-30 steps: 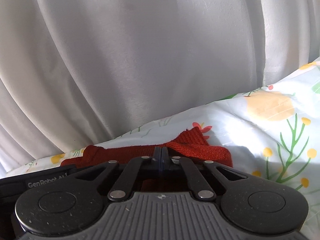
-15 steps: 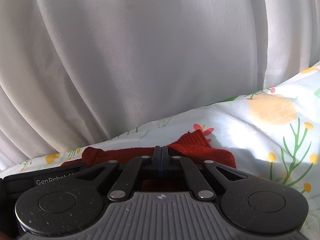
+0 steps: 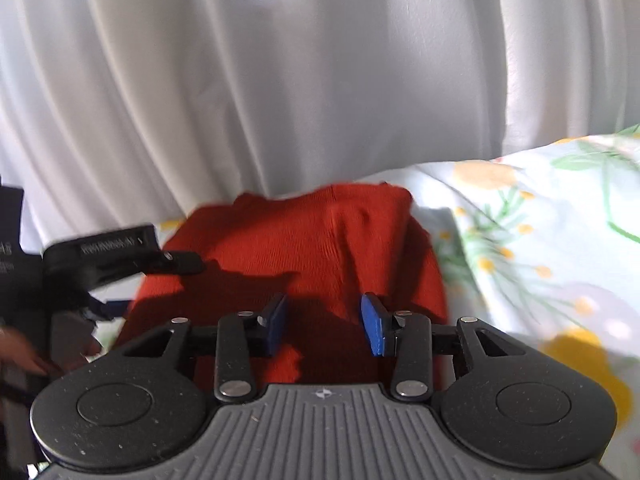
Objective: Fold small clothes
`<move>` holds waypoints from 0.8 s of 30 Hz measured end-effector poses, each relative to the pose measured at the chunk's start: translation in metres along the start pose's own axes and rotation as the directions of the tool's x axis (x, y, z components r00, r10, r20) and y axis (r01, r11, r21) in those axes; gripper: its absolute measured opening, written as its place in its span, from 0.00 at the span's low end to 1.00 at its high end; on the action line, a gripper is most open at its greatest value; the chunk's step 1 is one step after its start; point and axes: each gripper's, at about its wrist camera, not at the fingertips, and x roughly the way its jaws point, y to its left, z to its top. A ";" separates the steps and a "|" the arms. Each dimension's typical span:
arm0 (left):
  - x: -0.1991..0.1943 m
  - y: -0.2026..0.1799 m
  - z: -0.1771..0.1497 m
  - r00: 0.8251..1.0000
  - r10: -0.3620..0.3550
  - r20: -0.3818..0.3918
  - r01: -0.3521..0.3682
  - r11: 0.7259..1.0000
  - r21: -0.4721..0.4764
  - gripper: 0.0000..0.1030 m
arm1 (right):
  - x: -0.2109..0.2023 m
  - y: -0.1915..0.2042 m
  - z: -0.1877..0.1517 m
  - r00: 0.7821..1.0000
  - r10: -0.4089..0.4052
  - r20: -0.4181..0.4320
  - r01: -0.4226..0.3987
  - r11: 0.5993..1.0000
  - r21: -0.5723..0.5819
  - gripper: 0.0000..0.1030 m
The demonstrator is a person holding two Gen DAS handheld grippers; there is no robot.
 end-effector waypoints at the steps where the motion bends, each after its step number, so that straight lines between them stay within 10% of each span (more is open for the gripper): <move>1: -0.009 0.000 -0.011 1.000 -0.005 0.013 0.004 1.000 0.025 1.00 | -0.007 -0.003 -0.008 0.999 -0.017 -0.030 0.017 1.000 0.002 0.44; 7: -0.030 -0.007 -0.039 0.999 -0.021 -0.040 0.027 0.987 0.159 1.00 | -0.038 -0.005 -0.026 0.998 -0.033 -0.053 0.028 0.996 -0.090 0.45; 10: -0.038 -0.005 -0.043 0.978 -0.128 -0.162 0.167 0.952 0.256 0.99 | -0.038 -0.015 -0.020 0.988 -0.008 -0.154 -0.002 0.998 -0.062 0.56; 16: -0.040 0.043 0.012 0.930 -0.352 -0.107 0.346 0.936 -0.070 0.95 | -0.032 -0.084 -0.007 0.965 0.216 -0.151 -0.159 0.934 0.320 0.56; 24: 0.025 0.030 0.047 0.908 -0.349 -0.231 0.317 0.934 -0.164 0.93 | 0.042 -0.123 0.031 0.920 0.366 -0.142 -0.235 0.803 0.548 0.56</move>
